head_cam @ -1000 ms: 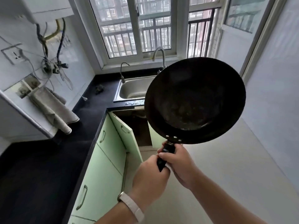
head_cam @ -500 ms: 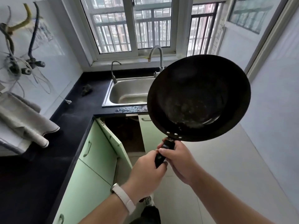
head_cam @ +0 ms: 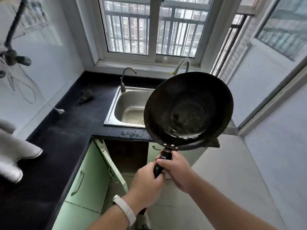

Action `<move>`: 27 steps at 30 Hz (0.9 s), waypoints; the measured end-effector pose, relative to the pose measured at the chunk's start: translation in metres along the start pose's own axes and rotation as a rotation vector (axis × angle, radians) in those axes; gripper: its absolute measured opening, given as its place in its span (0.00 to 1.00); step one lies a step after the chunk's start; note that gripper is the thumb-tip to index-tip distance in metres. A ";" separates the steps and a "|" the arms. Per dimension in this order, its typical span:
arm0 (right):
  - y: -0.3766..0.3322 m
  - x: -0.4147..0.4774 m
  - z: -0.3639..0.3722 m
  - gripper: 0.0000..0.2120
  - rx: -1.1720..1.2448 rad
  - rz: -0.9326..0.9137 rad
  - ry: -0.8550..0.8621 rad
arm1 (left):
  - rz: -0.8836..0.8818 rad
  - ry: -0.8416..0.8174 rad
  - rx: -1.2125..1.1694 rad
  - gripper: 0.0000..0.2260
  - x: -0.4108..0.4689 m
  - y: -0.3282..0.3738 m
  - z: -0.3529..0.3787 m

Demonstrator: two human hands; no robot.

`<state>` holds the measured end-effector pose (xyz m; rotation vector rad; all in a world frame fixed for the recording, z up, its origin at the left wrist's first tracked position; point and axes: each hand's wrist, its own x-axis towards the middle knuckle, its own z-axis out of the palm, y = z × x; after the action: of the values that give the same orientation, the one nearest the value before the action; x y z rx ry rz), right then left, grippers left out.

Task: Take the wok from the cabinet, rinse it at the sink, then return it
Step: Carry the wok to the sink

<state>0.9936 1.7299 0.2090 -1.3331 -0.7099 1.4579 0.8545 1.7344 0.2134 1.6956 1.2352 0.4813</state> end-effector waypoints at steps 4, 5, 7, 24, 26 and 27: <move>-0.009 0.041 0.020 0.16 -0.011 0.064 -0.040 | -0.073 0.038 -0.014 0.06 0.026 -0.011 -0.021; -0.010 0.050 0.025 0.17 -0.007 0.087 -0.055 | -0.089 0.049 -0.011 0.06 0.031 -0.014 -0.027; -0.011 0.067 0.032 0.13 0.013 0.117 -0.090 | -0.108 0.074 0.000 0.06 0.040 -0.020 -0.037; -0.024 0.202 -0.001 0.05 0.062 0.358 -0.326 | -0.430 0.201 0.155 0.05 0.154 -0.014 -0.030; -0.026 0.223 -0.014 0.06 0.069 0.394 -0.334 | -0.476 0.209 0.151 0.06 0.175 -0.007 -0.023; -0.026 0.233 -0.020 0.06 0.069 0.413 -0.341 | -0.497 0.219 0.151 0.06 0.185 -0.005 -0.018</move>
<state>1.0442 1.9493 0.1418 -1.2370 -0.6131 2.0562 0.9145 1.9071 0.1800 1.4085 1.8259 0.2786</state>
